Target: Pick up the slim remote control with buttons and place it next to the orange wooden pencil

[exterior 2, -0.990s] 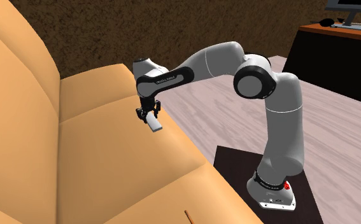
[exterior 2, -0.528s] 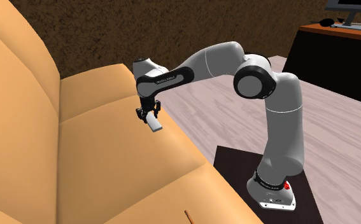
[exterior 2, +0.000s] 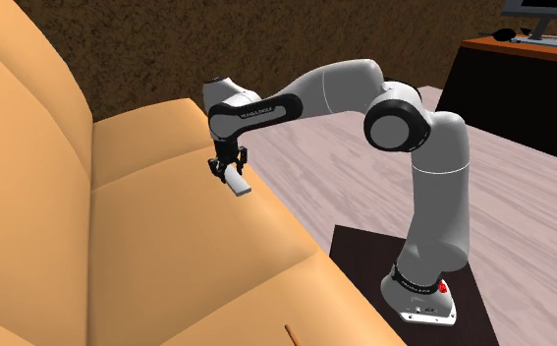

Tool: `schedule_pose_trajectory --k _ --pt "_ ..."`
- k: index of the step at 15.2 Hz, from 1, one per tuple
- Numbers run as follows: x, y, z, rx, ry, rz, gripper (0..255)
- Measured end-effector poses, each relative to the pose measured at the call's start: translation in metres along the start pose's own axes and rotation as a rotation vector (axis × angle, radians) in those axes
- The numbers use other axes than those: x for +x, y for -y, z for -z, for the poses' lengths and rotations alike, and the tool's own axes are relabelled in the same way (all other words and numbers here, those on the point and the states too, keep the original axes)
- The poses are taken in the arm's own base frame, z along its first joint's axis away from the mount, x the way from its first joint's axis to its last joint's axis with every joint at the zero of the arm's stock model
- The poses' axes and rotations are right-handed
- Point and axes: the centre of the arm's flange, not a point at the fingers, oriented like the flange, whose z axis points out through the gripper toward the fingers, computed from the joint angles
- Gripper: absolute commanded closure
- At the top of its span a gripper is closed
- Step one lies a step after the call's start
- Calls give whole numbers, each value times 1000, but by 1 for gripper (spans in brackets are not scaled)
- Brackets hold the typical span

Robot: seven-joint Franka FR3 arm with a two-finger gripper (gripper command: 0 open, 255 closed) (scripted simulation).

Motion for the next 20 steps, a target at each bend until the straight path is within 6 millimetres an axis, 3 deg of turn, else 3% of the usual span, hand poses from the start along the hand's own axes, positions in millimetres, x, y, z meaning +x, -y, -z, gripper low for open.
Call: schedule_pose_trajectory --k 10,12,20 --pt "0 -1 51 0 0 0 255" --pt "-15 2 52 0 0 0 255" --pt "-116 11 55 1 0 1 255"
